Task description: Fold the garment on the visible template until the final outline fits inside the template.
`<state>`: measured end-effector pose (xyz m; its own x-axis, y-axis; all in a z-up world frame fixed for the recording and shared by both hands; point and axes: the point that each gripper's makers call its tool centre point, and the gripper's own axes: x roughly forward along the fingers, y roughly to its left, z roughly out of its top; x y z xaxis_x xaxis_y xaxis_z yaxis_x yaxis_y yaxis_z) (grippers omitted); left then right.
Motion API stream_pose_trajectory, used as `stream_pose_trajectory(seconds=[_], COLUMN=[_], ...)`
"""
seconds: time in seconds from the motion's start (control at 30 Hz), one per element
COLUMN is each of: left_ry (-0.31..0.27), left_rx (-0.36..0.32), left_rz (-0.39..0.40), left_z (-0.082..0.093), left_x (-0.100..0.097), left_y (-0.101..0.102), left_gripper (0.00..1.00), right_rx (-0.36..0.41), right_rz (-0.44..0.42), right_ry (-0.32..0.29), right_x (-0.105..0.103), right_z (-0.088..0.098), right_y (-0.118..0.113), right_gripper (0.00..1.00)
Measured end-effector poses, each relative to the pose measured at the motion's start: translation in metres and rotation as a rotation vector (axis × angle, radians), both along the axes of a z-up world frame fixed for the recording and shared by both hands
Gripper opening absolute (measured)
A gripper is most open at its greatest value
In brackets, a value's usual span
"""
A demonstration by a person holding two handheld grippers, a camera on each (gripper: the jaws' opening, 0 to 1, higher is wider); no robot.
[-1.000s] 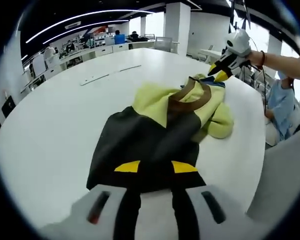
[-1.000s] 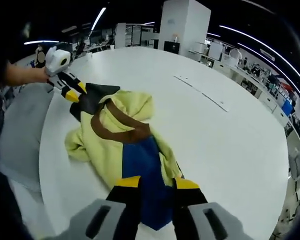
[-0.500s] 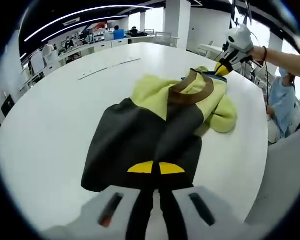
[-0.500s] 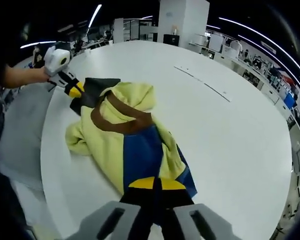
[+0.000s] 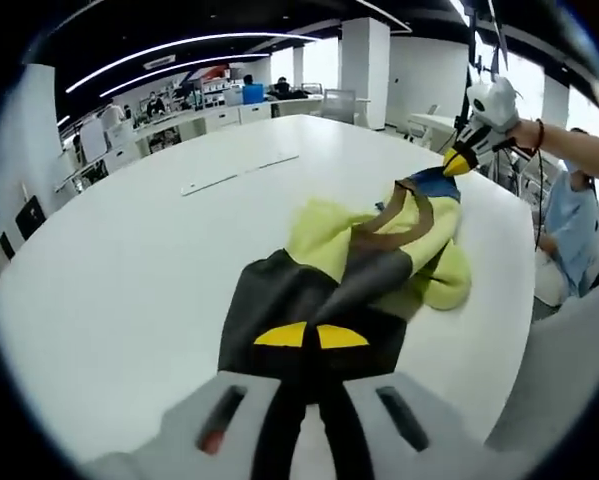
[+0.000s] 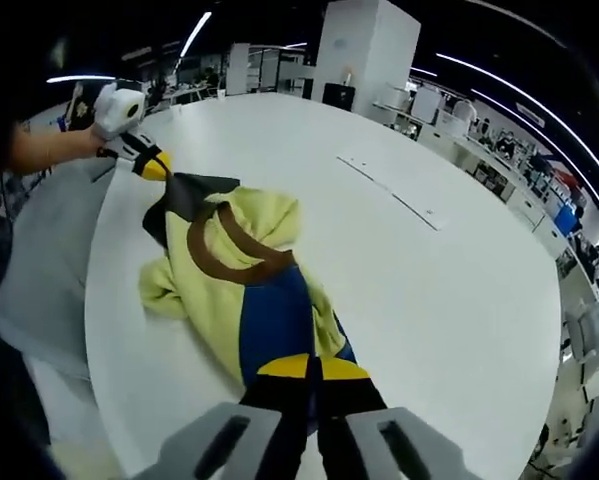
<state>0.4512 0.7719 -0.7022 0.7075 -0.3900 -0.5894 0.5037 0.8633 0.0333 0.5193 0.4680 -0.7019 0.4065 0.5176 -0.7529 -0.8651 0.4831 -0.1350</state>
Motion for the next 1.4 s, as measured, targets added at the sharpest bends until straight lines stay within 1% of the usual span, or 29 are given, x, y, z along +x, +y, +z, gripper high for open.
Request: stream_pose_trajectory(seconds=[0.07,0.1,0.17,0.2,0.23,0.3,0.37,0.4,0.5,0.57,0.67,0.73,0.83,0.87,0.9,0.93,0.97,1.0,1.07,1.1,1.2,1.3,1.33,1.4], left_ry=[-0.029,-0.047,-0.059,-0.07,-0.078,-0.089,-0.102,-0.108,-0.132,-0.146,-0.168,-0.172,-0.181,-0.184,-0.184,-0.186,-0.197,-0.208,-0.201,-0.186,-0.166,-0.157,-0.143,-0.137], left_rx=[0.006,-0.004,-0.032,-0.049,-0.052,-0.065,-0.091,-0.106,-0.124,-0.125,-0.125,-0.123,-0.107,-0.102,-0.101,-0.099,-0.104,-0.123,-0.142,-0.15,-0.16,-0.159,-0.155,-0.141], left_rz=[0.011,0.029,0.052,0.073,0.08,0.111,0.142,0.161,0.183,0.192,0.204,0.215,0.224,0.225,0.226,0.227,0.23,0.244,0.253,0.261,0.272,0.308,0.331,0.358], left_z=[0.011,0.018,0.025,0.029,0.033,0.038,0.045,0.05,0.06,0.066,0.075,0.078,0.079,0.079,0.079,0.079,0.08,0.081,0.08,0.076,0.066,0.054,0.046,0.033], left_x=[0.006,0.01,0.014,0.018,0.021,0.027,0.036,0.042,0.054,0.064,0.082,0.094,0.114,0.123,0.126,0.133,0.14,0.149,0.155,0.16,0.174,0.189,0.194,0.201], left_y=[0.002,0.004,0.006,0.008,0.01,0.014,0.018,0.02,0.023,0.024,0.027,0.028,0.03,0.03,0.03,0.029,0.03,0.032,0.031,0.031,0.031,0.036,0.039,0.042], left_gripper=[0.0,0.0,0.0,0.0,0.0,0.0,0.0,0.0,0.0,0.0,0.0,0.0,0.0,0.0,0.0,0.0,0.0,0.0,0.0,0.0,0.0,0.0,0.0,0.0], right_rx=[-0.004,-0.008,-0.018,-0.014,-0.008,0.01,0.037,0.061,0.115,0.135,0.146,0.147,0.163,0.175,0.177,0.178,0.182,0.193,0.219,0.229,0.243,0.253,0.265,0.276], right_rz=[0.002,-0.001,-0.003,-0.001,-0.001,-0.009,-0.039,-0.054,-0.083,-0.101,-0.112,-0.128,-0.153,-0.177,-0.179,-0.186,-0.201,-0.222,-0.254,-0.262,-0.288,-0.331,-0.35,-0.381], right_ry=[-0.014,-0.027,-0.041,-0.052,-0.059,-0.072,-0.083,-0.089,-0.087,-0.088,-0.093,-0.1,-0.106,-0.109,-0.116,-0.121,-0.12,-0.116,-0.114,-0.111,-0.104,-0.101,-0.098,-0.093], right_x=[0.002,0.005,0.008,0.01,0.012,0.019,0.029,0.035,0.047,0.056,0.067,0.075,0.086,0.092,0.097,0.1,0.104,0.11,0.121,0.125,0.139,0.157,0.162,0.173], right_z=[0.004,0.008,0.012,0.017,0.021,0.029,0.038,0.043,0.054,0.058,0.061,0.062,0.062,0.062,0.062,0.062,0.061,0.061,0.06,0.06,0.054,0.044,0.041,0.034], right_y=[0.001,0.001,0.001,0.002,0.003,0.005,0.007,0.009,0.012,0.013,0.014,0.014,0.014,0.015,0.016,0.017,0.016,0.017,0.018,0.02,0.023,0.027,0.028,0.03], right_gripper=[0.0,0.0,0.0,0.0,0.0,0.0,0.0,0.0,0.0,0.0,0.0,0.0,0.0,0.0,0.0,0.0,0.0,0.0,0.0,0.0,0.0,0.0,0.0,0.0])
